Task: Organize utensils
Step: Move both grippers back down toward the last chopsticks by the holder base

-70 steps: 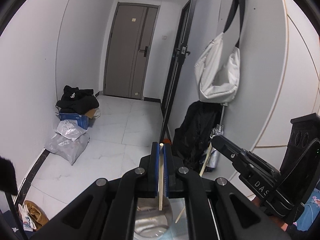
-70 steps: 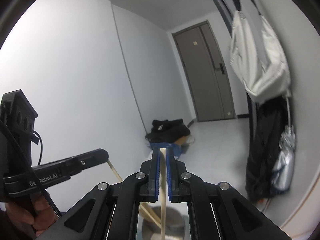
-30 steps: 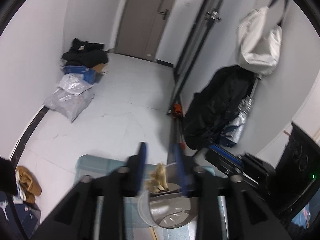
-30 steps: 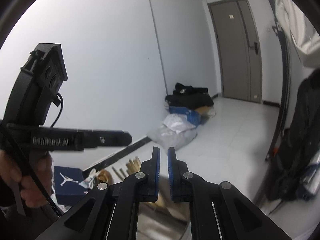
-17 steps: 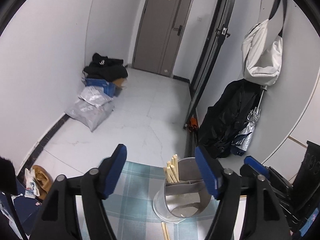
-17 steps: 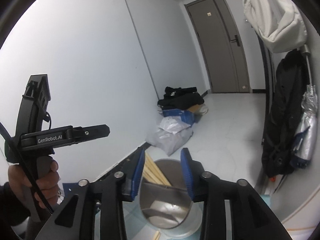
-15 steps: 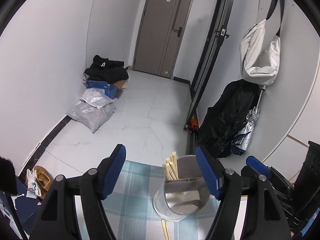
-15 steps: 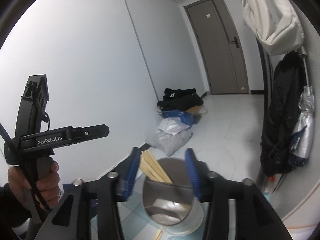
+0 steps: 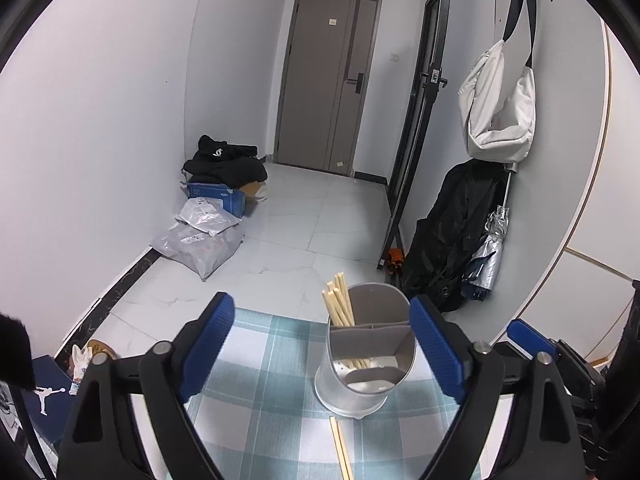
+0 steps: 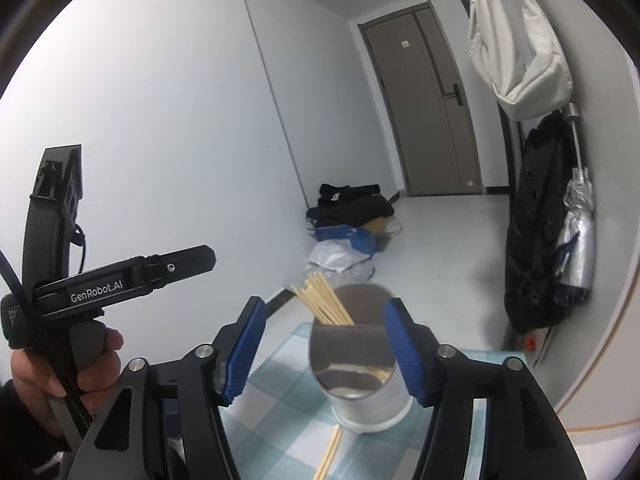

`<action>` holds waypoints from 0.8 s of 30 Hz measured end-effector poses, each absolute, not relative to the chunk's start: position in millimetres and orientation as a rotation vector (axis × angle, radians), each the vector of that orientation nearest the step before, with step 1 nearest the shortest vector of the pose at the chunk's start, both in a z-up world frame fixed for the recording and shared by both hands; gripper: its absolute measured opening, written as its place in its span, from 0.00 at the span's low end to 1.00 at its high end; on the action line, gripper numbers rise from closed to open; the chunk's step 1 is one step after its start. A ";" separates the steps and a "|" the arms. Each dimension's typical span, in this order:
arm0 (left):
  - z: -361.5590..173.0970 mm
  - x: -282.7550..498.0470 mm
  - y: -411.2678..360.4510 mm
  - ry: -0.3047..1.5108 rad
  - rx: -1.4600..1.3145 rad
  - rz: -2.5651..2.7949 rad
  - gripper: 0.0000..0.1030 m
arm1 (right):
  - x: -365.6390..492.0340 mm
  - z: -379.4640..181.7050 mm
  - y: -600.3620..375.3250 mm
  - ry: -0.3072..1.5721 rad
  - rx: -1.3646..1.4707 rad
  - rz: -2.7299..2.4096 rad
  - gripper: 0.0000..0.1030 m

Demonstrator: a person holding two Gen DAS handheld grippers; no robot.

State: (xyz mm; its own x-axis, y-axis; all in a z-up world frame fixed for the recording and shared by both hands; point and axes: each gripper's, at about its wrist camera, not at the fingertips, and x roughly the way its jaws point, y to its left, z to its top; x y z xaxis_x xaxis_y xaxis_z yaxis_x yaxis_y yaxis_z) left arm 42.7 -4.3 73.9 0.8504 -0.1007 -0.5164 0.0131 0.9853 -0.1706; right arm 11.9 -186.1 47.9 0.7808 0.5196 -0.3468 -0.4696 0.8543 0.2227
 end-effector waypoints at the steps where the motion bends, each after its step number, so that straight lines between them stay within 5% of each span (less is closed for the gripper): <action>1: 71.2 40.4 -4.0 0.545 -0.167 -0.056 0.89 | 9.6 46.7 -186.7 0.410 0.128 0.531 0.63; 24: 2.9 22.2 0.7 0.599 -0.184 -0.002 0.89 | -14.2 -12.0 -182.9 0.520 0.087 0.404 0.68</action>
State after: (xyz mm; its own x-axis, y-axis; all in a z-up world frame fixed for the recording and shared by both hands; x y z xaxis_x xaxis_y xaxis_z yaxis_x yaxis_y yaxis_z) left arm 22.2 0.7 2.9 0.8263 -0.0556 -0.5605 -0.0513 0.9835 -0.1733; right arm -14.2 -182.9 -12.0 0.7911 0.3971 -0.4652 -0.3535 0.9176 0.1820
